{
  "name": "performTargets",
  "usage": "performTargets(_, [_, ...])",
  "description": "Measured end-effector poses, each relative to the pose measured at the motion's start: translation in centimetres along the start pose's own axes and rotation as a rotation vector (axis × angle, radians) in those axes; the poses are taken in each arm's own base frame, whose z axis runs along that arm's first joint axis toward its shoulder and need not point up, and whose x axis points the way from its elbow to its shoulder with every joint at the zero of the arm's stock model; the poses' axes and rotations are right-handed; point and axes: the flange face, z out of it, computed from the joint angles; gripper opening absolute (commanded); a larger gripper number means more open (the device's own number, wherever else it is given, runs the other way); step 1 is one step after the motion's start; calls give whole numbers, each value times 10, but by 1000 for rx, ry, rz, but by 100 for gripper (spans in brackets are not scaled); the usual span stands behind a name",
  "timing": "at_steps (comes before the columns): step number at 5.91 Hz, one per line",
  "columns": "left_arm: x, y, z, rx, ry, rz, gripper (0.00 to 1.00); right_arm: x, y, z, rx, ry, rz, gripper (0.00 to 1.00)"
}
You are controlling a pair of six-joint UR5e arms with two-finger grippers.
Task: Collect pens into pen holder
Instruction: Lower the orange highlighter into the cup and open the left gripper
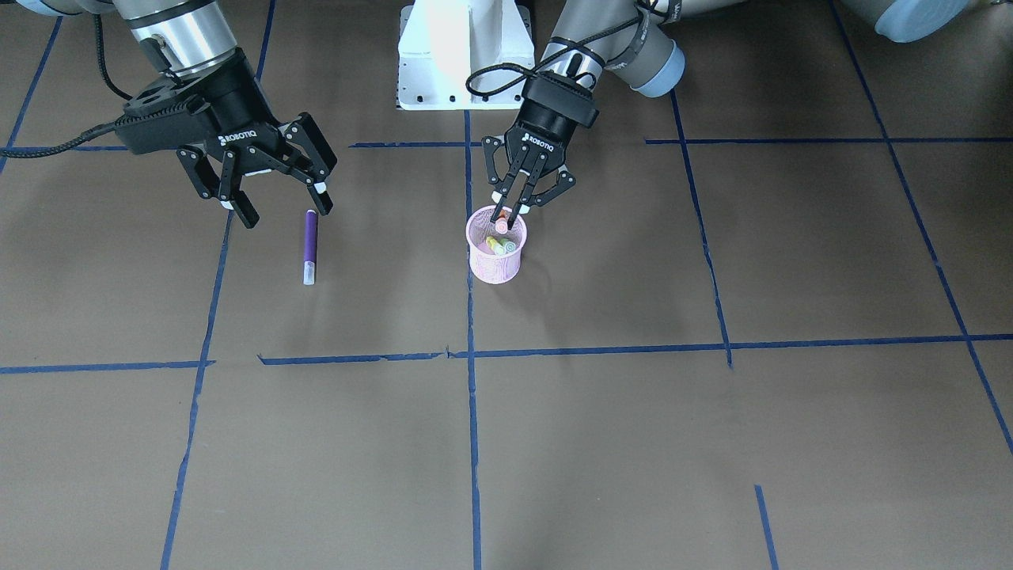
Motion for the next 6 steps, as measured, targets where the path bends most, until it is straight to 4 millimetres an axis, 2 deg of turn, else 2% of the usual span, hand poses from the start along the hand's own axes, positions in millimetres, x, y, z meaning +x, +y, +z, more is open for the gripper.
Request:
performTargets(1, [-1,9,5,7,-1,3,6,1,0,1,-1,1,0,100])
performTargets(2, [0,17,6,4,3,4,76,1,1,2,-3,4,0,100])
performTargets(3, [4,22,6,0,9,3,100,2,1,2,-4,6,1,100])
performTargets(5, [8,22,0,16,50,-25,100,8,3,7,-18,18,2,100])
performTargets(6, [13,14,-6,36,80,-50,100,16,7,15,-52,35,7,100])
